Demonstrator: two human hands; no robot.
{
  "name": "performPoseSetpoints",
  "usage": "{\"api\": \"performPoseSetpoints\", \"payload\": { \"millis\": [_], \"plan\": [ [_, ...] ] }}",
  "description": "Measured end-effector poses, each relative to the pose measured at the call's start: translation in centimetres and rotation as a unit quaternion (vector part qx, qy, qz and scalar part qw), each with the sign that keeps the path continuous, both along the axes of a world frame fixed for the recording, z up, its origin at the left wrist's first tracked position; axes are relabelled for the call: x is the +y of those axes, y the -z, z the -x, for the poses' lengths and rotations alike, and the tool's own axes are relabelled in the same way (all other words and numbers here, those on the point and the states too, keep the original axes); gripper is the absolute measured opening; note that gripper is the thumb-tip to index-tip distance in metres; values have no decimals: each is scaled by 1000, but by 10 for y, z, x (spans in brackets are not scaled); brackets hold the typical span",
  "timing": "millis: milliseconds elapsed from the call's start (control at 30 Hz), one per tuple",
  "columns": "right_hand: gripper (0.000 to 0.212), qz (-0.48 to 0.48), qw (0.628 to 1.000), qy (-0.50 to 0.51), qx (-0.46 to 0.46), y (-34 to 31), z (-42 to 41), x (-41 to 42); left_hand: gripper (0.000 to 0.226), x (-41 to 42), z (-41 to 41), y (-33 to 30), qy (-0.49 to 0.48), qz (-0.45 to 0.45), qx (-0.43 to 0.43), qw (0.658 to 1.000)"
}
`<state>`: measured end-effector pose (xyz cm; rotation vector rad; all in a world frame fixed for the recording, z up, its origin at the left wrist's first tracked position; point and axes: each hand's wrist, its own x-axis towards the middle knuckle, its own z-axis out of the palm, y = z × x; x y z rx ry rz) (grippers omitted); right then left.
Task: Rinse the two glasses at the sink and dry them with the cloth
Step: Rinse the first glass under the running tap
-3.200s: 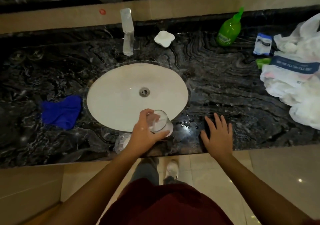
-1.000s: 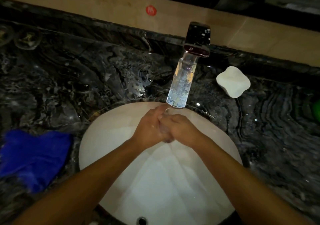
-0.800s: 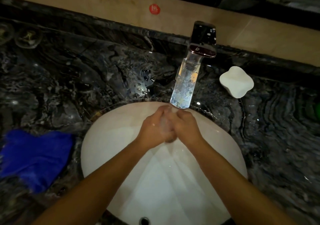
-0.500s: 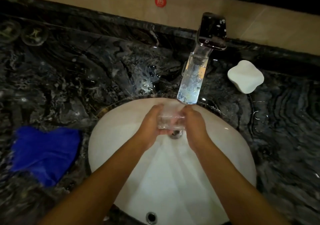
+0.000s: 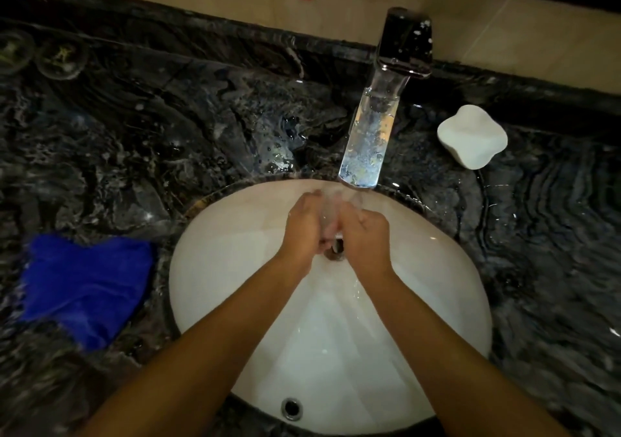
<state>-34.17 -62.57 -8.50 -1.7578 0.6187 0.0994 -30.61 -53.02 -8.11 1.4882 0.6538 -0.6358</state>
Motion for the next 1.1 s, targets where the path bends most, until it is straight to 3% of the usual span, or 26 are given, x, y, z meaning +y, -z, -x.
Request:
{"api": "performPoseSetpoints", "payload": {
  "millis": [100, 167, 233, 300, 367, 433, 467, 533, 600, 633, 700, 800, 867, 933, 1000, 1100],
  "plan": [
    [36, -135, 976, 107, 135, -15, -15, 5, 20, 3, 9, 13, -5, -83, -199, 977],
    [37, -207, 950, 112, 206, -21, -20, 4, 18, 12, 15, 20, 36, -104, -288, 951],
    [42, -251, 937, 81, 231, -23, -21, 2, 18, 17, 19, 27, 44, -95, -307, 946],
    [34, -236, 946, 40, 217, -23, -19, 8, 21, 20, 20, 31, 31, -110, -279, 953],
    [25, -128, 983, -34, 123, -23, -11, 16, 23, 22, 11, 28, -27, -55, -162, 985],
    [27, 73, 982, -174, -19, -15, 1, 14, 31, 24, 1, 20, -73, 126, 6, 989],
    [31, 171, 952, -241, -82, -11, 6, 8, 36, 29, -4, 16, -61, 191, 61, 978],
    [35, 321, 860, -343, -200, -6, 8, -14, 40, 35, -9, 14, 6, 223, 127, 967],
    [37, 367, 798, -413, -243, -2, 11, -32, 43, 36, -12, 15, 59, 219, 157, 961],
    [37, 342, 803, -432, -225, 0, 11, -37, 46, 34, -14, 14, 71, 202, 154, 965],
    [30, 233, 869, -422, -116, 1, 11, -38, 40, 22, -15, 12, 73, 176, 129, 973],
    [21, 64, 946, -301, 96, -17, -6, -27, 43, 8, -14, 13, 53, 133, 77, 987],
    [32, -115, 956, -232, 141, -31, -10, -26, 42, 9, -10, 14, 71, 139, 70, 985],
    [30, -212, 955, -171, 115, -41, -5, -30, 33, 15, -9, 17, 86, 165, 78, 979],
    [7, -208, 974, -87, 34, -40, 8, -27, 32, 21, -11, 20, 63, 174, 94, 978],
    [9, 40, 997, -10, -67, -19, 22, -29, 36, 25, -20, 25, 9, 166, 104, 981]
  ]
}}
